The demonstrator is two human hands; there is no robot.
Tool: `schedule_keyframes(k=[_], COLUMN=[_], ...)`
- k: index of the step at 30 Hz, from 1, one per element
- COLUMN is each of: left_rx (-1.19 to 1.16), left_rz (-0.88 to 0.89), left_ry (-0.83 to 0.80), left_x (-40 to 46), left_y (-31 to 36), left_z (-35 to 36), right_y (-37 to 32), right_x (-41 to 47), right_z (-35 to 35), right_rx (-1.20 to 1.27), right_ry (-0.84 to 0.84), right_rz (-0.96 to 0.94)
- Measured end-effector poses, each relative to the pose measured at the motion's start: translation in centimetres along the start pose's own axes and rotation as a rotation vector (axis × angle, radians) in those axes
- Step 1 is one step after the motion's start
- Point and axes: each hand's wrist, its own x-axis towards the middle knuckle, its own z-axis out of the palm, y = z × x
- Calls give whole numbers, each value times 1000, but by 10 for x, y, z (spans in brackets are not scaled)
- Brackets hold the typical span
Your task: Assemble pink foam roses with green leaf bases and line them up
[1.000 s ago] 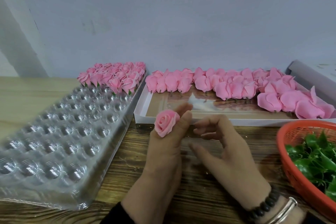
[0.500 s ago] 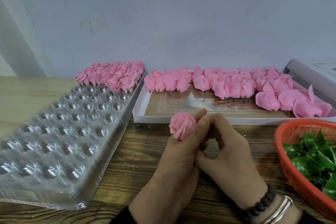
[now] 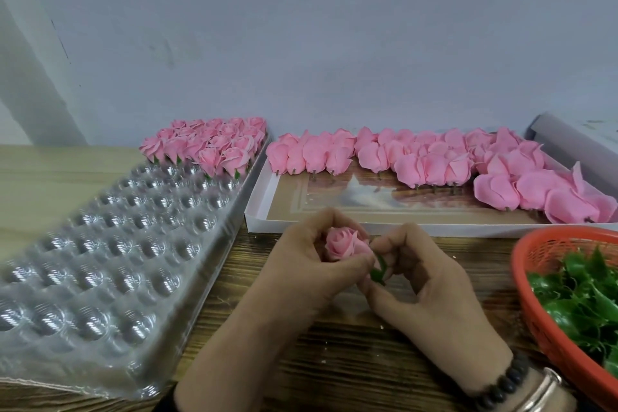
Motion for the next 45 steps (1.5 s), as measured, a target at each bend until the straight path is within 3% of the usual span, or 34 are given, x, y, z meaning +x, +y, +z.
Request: schedule_keyframes(k=[3, 8, 12, 16, 26, 33, 40, 45], left_rx=[72, 356, 591, 776, 998, 1111, 1102, 1039], left_rz=[52, 175, 86, -57, -181, -267, -306, -342], left_ry=[46, 441, 654, 763, 705, 605, 609, 500], left_x=[5, 45, 76, 96, 135, 144, 140, 117], left_y=[19, 58, 46, 14, -32, -40, -38, -21], left_z=[-11, -84, -155, -200, -213, -223, -215, -212], right_y=[-1, -4, -3, 3, 12, 14, 14, 9], right_x=[-2, -1, -1, -1, 1, 0, -1, -2], right_z=[-1, -1, 1, 3, 10, 8, 6, 5], right_rx=[99, 110, 40, -15, -144, -205, -278, -239], right_ry=[28, 42, 43, 49, 143, 113, 89, 91], right_rz=[0, 80, 90, 89, 121, 108, 77, 68])
